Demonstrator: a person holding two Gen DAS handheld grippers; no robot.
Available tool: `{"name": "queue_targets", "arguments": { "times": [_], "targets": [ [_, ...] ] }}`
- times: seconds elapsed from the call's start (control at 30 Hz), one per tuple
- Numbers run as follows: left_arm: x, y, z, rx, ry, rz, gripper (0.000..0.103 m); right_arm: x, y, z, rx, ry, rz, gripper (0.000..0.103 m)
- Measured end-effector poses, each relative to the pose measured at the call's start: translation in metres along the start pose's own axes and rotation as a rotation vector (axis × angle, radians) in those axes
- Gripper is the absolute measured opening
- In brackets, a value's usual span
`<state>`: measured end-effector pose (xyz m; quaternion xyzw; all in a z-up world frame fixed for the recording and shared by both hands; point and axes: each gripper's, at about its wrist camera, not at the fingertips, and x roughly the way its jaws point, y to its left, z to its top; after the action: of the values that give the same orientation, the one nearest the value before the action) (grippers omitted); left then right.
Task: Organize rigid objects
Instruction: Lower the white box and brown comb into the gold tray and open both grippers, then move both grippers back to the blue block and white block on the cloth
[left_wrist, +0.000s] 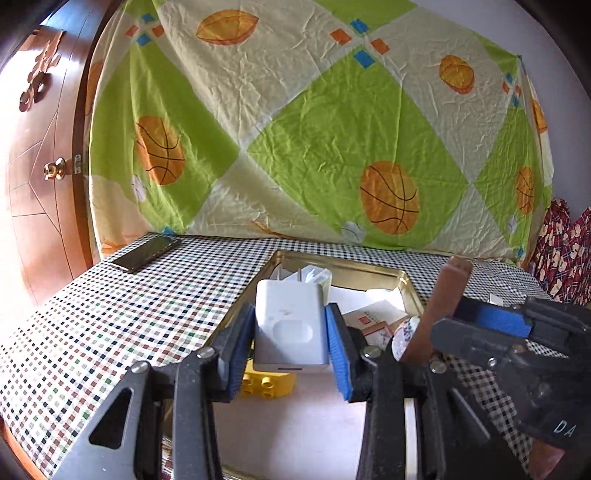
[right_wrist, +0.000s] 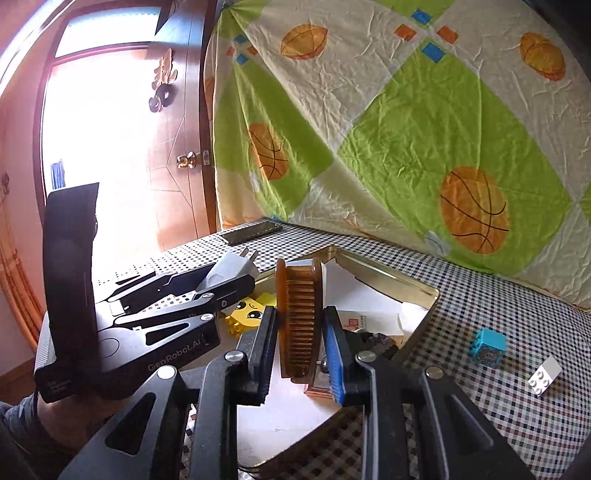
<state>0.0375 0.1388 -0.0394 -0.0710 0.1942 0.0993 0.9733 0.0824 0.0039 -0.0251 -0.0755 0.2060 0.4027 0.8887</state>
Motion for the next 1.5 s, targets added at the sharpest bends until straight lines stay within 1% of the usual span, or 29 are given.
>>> {"name": "queue_targets", "arguments": {
  "times": [0.07,0.13,0.17,0.2,0.23,0.27,0.3,0.33,0.4,0.5,0.57,0.63,0.77,0.83,0.87,0.97,1.07,1.13,1.2,1.27,1.33,1.4,1.5],
  "targets": [
    [0.005,0.003,0.000,-0.014,0.022,-0.006,0.038,0.016,0.001,0.003,-0.008,0.029,-0.005,0.028],
    [0.006,0.004,0.002,-0.010,0.016,0.010,0.039,0.031,-0.001,0.007,-0.004,0.060,0.005,0.028],
    [0.006,0.002,0.002,0.001,0.013,0.023,0.047,0.037,-0.004,0.009,0.005,0.067,0.007,0.028],
    [0.006,0.002,0.003,0.009,0.010,0.044,0.049,0.041,-0.008,0.010,0.020,0.064,0.003,0.032],
    [0.006,0.003,0.004,0.009,0.007,0.055,0.050,0.043,-0.013,0.012,0.033,0.062,-0.002,0.041],
    [0.006,0.005,0.004,0.002,0.005,0.057,0.058,0.043,-0.020,0.013,0.052,0.053,-0.008,0.046],
    [0.006,0.008,0.004,-0.009,0.004,0.055,0.067,0.040,-0.025,0.013,0.069,0.043,-0.011,0.053],
    [0.005,0.009,0.004,-0.018,-0.001,0.057,0.071,0.035,-0.030,0.012,0.086,0.029,-0.012,0.058],
    [0.002,0.009,0.004,-0.021,-0.015,0.062,0.077,0.025,-0.042,0.008,0.113,0.008,-0.028,0.061],
    [0.001,0.001,0.004,-0.006,-0.021,0.063,0.084,0.010,-0.062,-0.001,0.161,-0.018,-0.063,0.067],
    [-0.001,-0.008,0.005,0.009,-0.028,0.051,0.088,-0.002,-0.078,-0.009,0.197,-0.033,-0.082,0.068],
    [-0.002,-0.020,0.007,0.034,-0.034,0.041,0.089,-0.014,-0.093,-0.016,0.224,-0.043,-0.107,0.068],
    [-0.004,-0.052,0.014,0.077,-0.039,-0.020,0.089,-0.038,-0.123,-0.025,0.242,-0.059,-0.179,0.071],
    [-0.004,-0.075,0.018,0.112,-0.038,-0.063,0.095,-0.053,-0.140,-0.030,0.263,-0.078,-0.226,0.077],
    [-0.004,-0.087,0.019,0.130,-0.041,-0.083,0.098,-0.061,-0.151,-0.033,0.279,-0.085,-0.254,0.077],
    [-0.001,-0.125,0.021,0.202,-0.043,-0.121,0.098,-0.081,-0.183,-0.040,0.352,-0.097,-0.331,0.078],
    [0.014,-0.160,0.022,0.244,0.009,-0.179,0.098,-0.096,-0.211,-0.048,0.413,-0.096,-0.400,0.078],
    [0.028,-0.180,0.021,0.264,0.044,-0.194,0.098,-0.100,-0.227,-0.051,0.438,-0.084,-0.440,0.078],
    [0.047,-0.198,0.022,0.274,0.086,-0.193,0.098,-0.099,-0.242,-0.053,0.455,-0.058,-0.472,0.078],
    [0.068,-0.213,0.023,0.277,0.132,-0.188,0.098,-0.090,-0.253,-0.052,0.459,-0.012,-0.492,0.078],
    [0.085,-0.226,0.021,0.293,0.160,-0.156,0.098,-0.076,-0.262,-0.053,0.444,0.046,-0.508,0.078],
    [0.102,-0.235,0.020,0.305,0.199,-0.141,0.098,-0.060,-0.268,-0.054,0.425,0.105,-0.526,0.078],
    [0.125,-0.239,0.022,0.273,0.255,-0.138,0.098,-0.041,-0.279,-0.056,0.444,0.143,-0.531,0.078]
  ]
}}
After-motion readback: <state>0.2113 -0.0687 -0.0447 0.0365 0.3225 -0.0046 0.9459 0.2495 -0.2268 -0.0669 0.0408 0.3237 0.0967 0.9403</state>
